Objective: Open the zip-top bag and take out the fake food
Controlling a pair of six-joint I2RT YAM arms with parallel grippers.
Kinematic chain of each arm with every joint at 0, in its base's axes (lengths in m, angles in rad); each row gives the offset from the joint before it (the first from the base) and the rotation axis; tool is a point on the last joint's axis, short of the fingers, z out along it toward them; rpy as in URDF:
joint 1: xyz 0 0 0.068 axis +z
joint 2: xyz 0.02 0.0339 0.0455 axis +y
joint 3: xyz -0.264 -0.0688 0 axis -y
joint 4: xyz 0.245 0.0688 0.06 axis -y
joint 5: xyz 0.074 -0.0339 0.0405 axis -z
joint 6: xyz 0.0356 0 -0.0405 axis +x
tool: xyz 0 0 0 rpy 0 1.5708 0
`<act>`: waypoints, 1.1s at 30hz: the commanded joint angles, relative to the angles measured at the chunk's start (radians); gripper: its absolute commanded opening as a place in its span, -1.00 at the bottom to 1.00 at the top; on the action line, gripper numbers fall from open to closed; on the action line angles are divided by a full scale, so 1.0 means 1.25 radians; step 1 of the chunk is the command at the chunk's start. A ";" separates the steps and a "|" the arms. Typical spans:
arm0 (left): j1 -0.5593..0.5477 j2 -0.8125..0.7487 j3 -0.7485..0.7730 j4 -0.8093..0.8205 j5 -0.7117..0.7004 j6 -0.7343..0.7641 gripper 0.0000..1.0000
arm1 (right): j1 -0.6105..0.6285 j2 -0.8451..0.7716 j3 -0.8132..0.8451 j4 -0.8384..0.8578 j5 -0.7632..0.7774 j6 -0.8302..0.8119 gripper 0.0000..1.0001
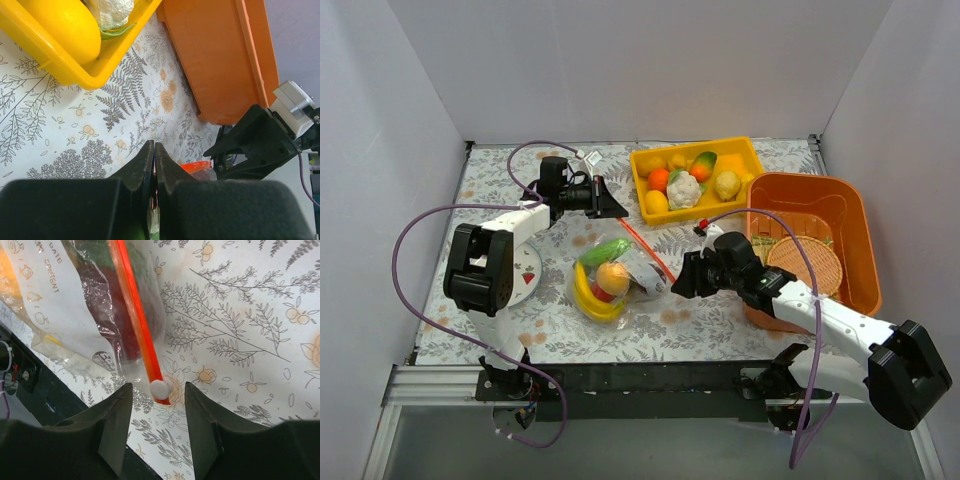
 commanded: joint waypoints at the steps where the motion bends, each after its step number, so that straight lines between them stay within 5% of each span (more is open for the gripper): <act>1: 0.004 -0.054 0.034 0.021 0.012 0.008 -1.00 | -0.033 -0.004 -0.006 0.054 -0.031 -0.007 0.08; 9: 0.006 -0.052 0.035 0.034 0.012 0.002 -1.00 | -0.051 0.018 -0.003 0.120 -0.171 -0.001 -0.07; 16: 0.006 -0.052 0.035 0.043 0.017 -0.002 -1.00 | -0.089 0.014 -0.001 0.082 -0.141 -0.003 0.04; 33: 0.012 -0.054 0.035 0.078 0.034 -0.013 -1.00 | -0.111 0.042 0.019 0.044 -0.170 -0.001 -0.19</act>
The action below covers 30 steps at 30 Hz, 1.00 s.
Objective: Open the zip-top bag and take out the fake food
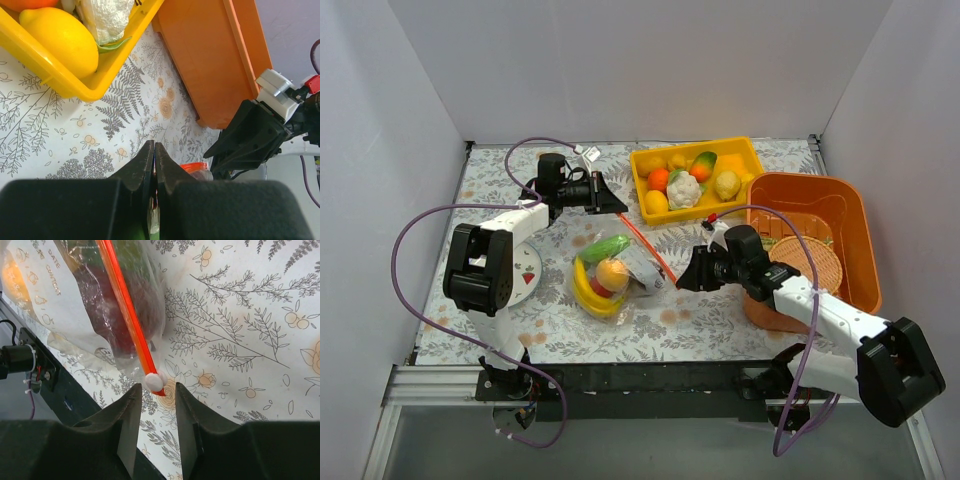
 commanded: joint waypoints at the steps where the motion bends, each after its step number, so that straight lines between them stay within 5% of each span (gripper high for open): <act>1: 0.008 -0.054 0.031 0.043 0.029 -0.008 -1.00 | -0.003 0.021 0.029 0.010 -0.043 -0.011 -0.20; 12: 0.009 -0.052 0.022 0.092 0.061 -0.031 -1.00 | -0.003 0.058 0.031 0.082 -0.075 0.008 -0.23; 20: 0.011 -0.039 0.033 0.075 0.055 -0.019 -1.00 | -0.003 0.044 0.036 0.111 -0.091 0.030 -0.53; 30: 0.012 -0.017 0.063 0.026 0.044 0.005 -1.00 | -0.003 0.002 0.040 0.107 -0.098 0.035 -0.53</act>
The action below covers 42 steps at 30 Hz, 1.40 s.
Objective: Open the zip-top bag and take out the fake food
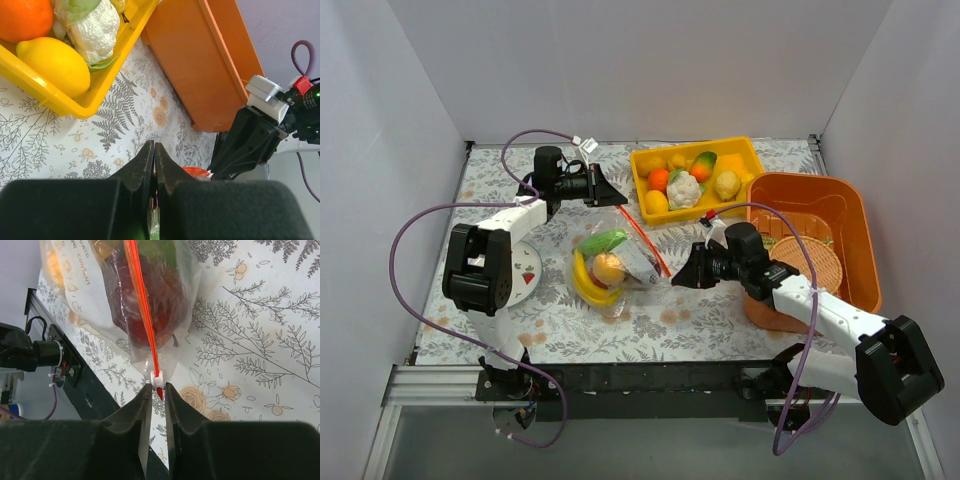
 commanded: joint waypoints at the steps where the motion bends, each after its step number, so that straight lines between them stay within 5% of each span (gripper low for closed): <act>1: 0.002 -0.016 0.031 -0.012 0.010 0.017 -1.00 | -0.003 -0.010 0.039 0.039 -0.026 0.003 -0.50; 16: 0.000 -0.014 0.029 -0.002 0.030 0.010 -1.00 | 0.011 0.052 0.046 0.048 -0.023 -0.029 -0.38; 24: -0.006 -0.007 0.028 -0.002 0.069 0.014 -1.00 | 0.027 0.034 0.076 0.023 0.010 -0.047 -0.66; 42: -0.061 -0.007 0.012 0.011 0.130 0.029 -1.00 | 0.044 0.001 0.135 -0.062 0.062 -0.123 -0.66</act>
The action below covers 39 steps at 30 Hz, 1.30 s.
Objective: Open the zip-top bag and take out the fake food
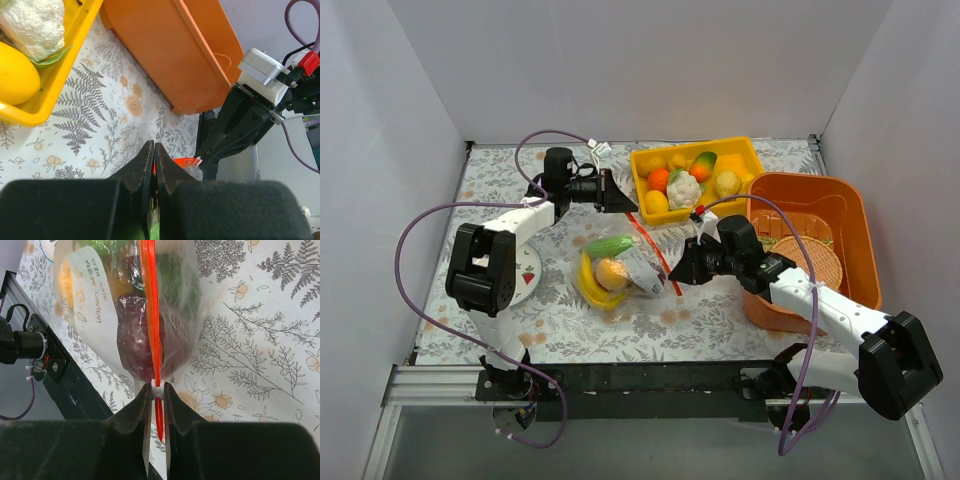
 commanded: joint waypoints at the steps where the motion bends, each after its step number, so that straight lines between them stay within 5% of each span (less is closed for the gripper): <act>1: -0.021 -0.009 0.010 0.003 0.045 0.015 -1.00 | 0.005 -0.017 0.054 0.013 0.021 -0.025 -0.66; 21: -0.091 -0.037 -0.008 0.029 0.053 0.010 -1.00 | 0.006 0.032 0.127 0.004 0.028 -0.061 -0.66; 29: -0.084 -0.034 0.053 -0.049 -0.069 0.021 -1.00 | 0.022 0.030 0.121 -0.013 0.027 -0.039 -0.68; 33: -0.075 -0.045 0.085 -0.145 -0.160 0.030 -0.67 | 0.044 -0.009 0.092 -0.010 0.048 -0.003 -0.68; 34: -0.076 -0.065 0.091 -0.169 -0.197 0.038 -0.17 | 0.045 -0.014 0.088 -0.011 0.050 0.002 -0.68; 36: -0.076 -0.100 0.083 -0.213 -0.295 0.047 0.18 | 0.048 -0.027 0.086 -0.022 0.061 0.017 -0.69; 39: -0.094 -0.174 0.074 -0.318 -0.514 0.053 0.23 | 0.054 -0.028 0.108 -0.044 0.073 0.041 -0.78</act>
